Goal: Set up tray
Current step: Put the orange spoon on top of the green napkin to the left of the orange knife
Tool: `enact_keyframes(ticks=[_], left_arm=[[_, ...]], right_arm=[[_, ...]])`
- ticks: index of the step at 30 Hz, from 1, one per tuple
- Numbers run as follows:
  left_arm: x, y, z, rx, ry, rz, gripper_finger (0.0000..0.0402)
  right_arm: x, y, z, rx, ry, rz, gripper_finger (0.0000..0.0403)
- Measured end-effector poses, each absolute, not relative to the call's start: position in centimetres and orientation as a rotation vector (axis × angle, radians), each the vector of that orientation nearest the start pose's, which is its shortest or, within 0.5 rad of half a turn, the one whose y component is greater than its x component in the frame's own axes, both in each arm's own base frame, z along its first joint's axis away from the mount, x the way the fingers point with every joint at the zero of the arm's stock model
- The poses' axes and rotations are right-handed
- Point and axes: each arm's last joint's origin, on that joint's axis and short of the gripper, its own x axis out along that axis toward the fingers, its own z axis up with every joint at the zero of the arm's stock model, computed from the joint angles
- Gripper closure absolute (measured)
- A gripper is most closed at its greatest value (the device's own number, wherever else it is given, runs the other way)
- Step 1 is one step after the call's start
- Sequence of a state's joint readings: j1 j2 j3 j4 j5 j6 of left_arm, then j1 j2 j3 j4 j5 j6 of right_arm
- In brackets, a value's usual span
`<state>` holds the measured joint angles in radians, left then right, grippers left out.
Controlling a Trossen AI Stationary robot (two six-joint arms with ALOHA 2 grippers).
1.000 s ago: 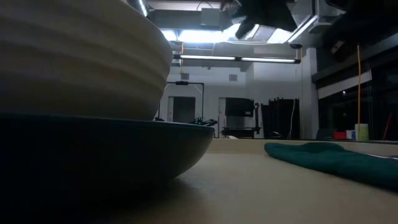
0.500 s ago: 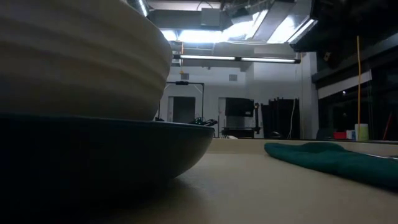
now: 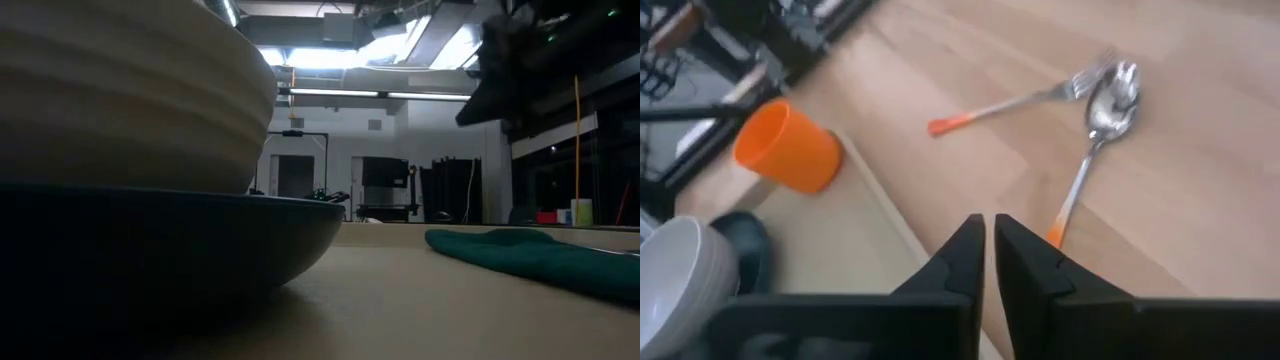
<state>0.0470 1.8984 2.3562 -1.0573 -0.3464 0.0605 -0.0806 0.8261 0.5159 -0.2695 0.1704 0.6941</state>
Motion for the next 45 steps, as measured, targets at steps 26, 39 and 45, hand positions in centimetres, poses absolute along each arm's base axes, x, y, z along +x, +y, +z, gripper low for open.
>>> enact_keyframes(ticks=[26, 39, 45], left_arm=[[35.2, 2.6, 48.0, 0.039, 0.534, 0.455, 0.0398], [32.7, 2.5, 49.9, 0.058, 0.495, 0.454, 0.0398], [31.5, 2.5, 50.8, 0.082, 0.470, 0.472, 0.0398]], right_arm=[[30.7, -11.7, 18.3, 0.452, 1.133, -0.578, 0.0201], [35.2, -12.9, 21.4, 0.431, 1.029, -0.489, 0.0196], [37.0, -12.7, 21.5, 0.434, 1.018, -0.440, 0.0196]])
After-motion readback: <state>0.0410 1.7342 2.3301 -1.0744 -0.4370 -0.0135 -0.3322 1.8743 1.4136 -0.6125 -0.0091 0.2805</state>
